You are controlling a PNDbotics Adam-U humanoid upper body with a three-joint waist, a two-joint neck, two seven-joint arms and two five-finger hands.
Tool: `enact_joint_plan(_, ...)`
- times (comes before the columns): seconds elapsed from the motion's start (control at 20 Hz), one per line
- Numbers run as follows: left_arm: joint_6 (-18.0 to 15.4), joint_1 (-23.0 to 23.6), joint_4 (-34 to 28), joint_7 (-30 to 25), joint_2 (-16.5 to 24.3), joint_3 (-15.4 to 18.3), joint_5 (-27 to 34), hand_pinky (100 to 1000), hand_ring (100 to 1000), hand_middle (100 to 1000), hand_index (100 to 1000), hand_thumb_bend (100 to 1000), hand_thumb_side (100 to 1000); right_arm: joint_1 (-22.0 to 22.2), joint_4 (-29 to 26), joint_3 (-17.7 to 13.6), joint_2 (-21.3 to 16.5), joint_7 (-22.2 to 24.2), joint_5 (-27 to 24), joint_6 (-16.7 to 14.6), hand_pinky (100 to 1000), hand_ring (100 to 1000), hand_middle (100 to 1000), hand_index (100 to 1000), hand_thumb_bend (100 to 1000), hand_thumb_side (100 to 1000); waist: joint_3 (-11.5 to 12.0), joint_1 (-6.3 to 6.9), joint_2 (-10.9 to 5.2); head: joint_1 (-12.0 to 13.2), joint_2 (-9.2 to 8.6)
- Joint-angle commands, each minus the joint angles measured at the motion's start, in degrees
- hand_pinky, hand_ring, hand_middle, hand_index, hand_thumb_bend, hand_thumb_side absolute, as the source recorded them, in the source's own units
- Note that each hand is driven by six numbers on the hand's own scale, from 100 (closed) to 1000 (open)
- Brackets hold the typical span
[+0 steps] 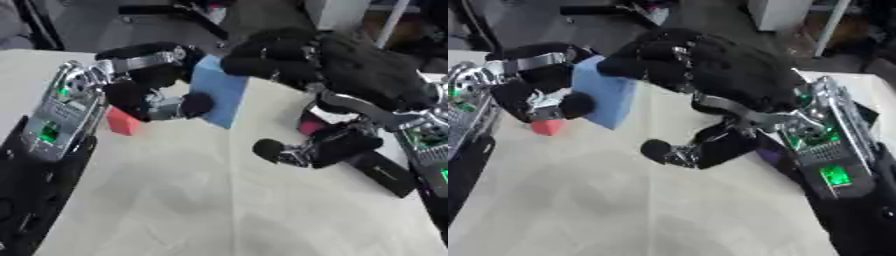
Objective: Pick up the objects with one hand, pass them to the other hand, and then place them into the box on the other side of the table.
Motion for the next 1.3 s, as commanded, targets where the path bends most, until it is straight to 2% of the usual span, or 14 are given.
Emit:
enact_joint_plan(0.05,-0.3,-1.3,-0.5,0.0,0.9,0.5,0.2,621,485,394,531,100,607,-1.1,-0.5,-0.7,-1.0,0.1,-0.2,-0.2,931,897,872,1000,347,305,0.0,0.16,-1.35,0.1,0.00)
enact_joint_plan(0.8,3.8,-1.7,-0.6,1.5,-1.0,1.1,2.2,625,493,404,537,100,635,0.4,-0.5,0.6,1.8,-11.9,9.9,3.4,918,877,861,1000,371,266,0.2,0.17,-1.28,-0.1,-0.10)
enact_joint_plan(1.3,5.7,-2.9,-0.8,3.5,-2.4,1.5,3.3,629,500,412,543,100,635,1.2,-0.5,1.8,3.0,-14.2,11.1,5.2,910,867,849,1000,353,261,0.1,0.13,-1.24,-0.1,-0.18)
